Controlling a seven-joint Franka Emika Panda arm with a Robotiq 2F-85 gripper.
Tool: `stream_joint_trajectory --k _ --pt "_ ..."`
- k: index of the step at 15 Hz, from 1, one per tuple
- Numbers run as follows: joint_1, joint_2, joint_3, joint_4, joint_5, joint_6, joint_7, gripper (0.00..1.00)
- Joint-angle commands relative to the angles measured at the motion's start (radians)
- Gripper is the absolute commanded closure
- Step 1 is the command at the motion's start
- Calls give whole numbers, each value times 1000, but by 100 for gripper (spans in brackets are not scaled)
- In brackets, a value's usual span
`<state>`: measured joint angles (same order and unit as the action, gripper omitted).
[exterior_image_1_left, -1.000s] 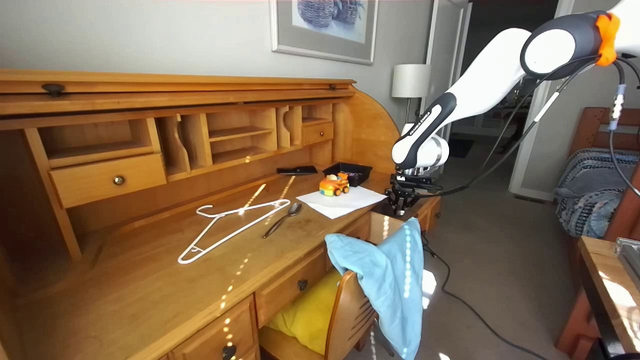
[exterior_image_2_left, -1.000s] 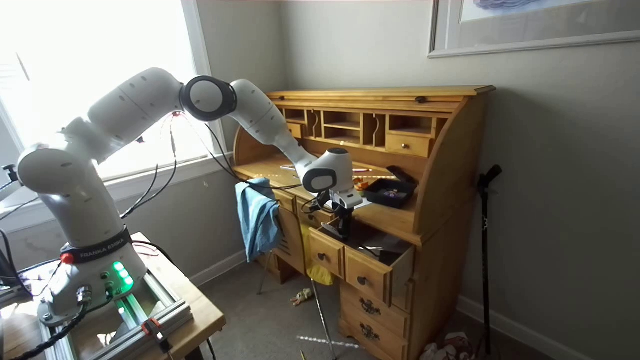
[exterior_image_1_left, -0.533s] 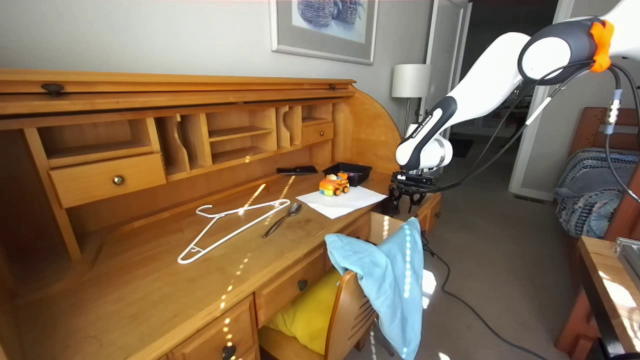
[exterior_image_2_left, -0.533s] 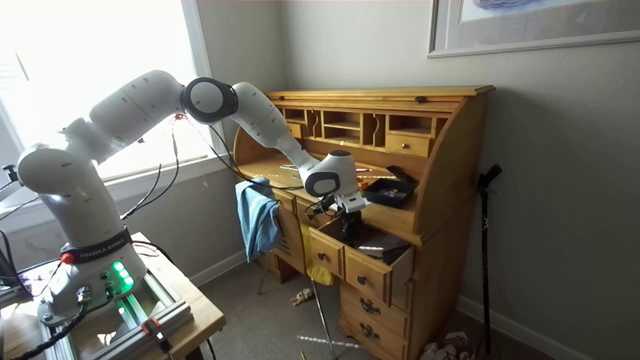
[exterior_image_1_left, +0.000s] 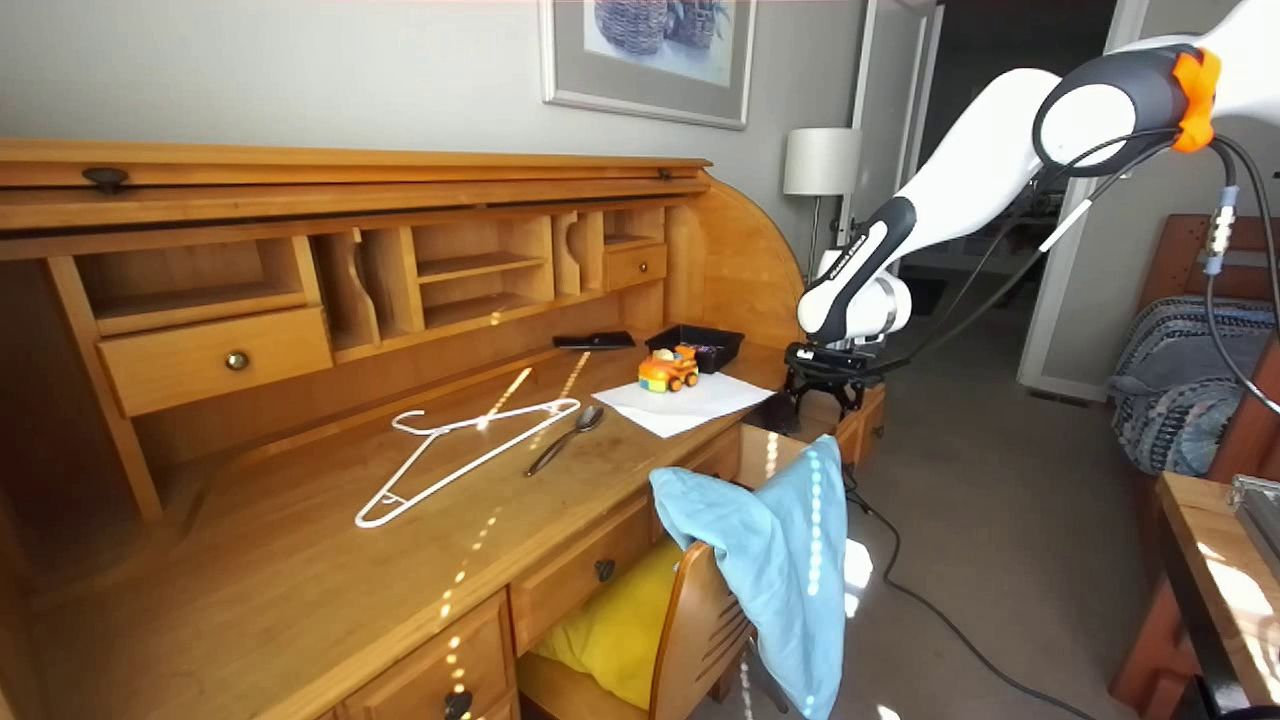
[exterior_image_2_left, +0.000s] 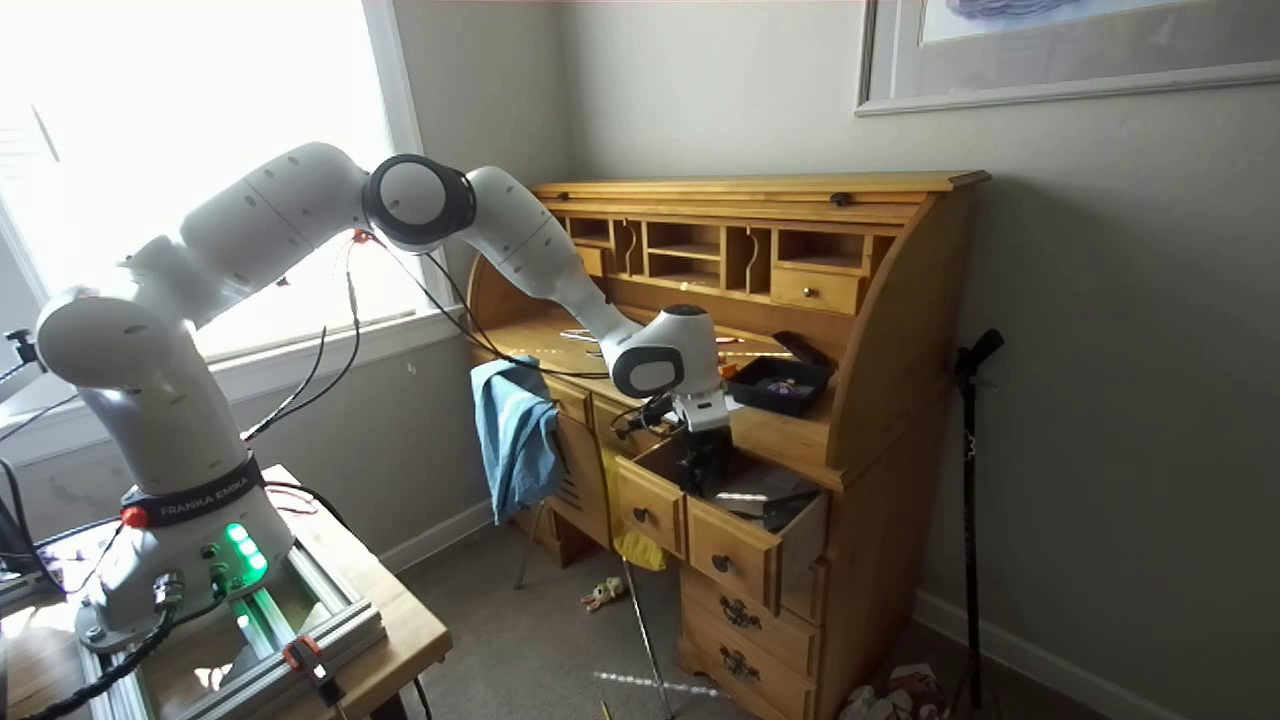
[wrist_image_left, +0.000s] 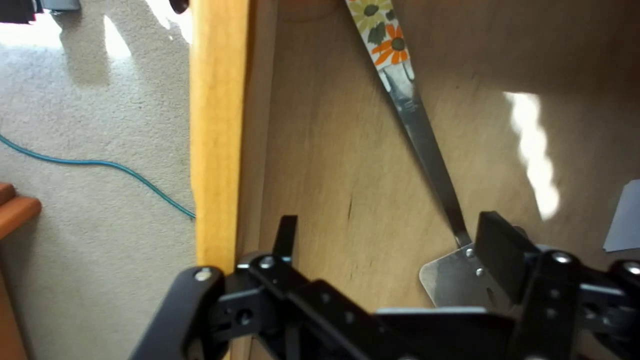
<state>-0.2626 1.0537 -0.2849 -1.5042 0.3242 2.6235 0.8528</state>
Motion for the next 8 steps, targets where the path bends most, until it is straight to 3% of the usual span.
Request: stream_joint_trajectory --k 1,4,8 --pt "-5 -32 13 -4 24 13 34 0" --pt "1 -51 7 -20 22 20 44 0" --pt "36 -45 -36 46 3 -56 182 0"
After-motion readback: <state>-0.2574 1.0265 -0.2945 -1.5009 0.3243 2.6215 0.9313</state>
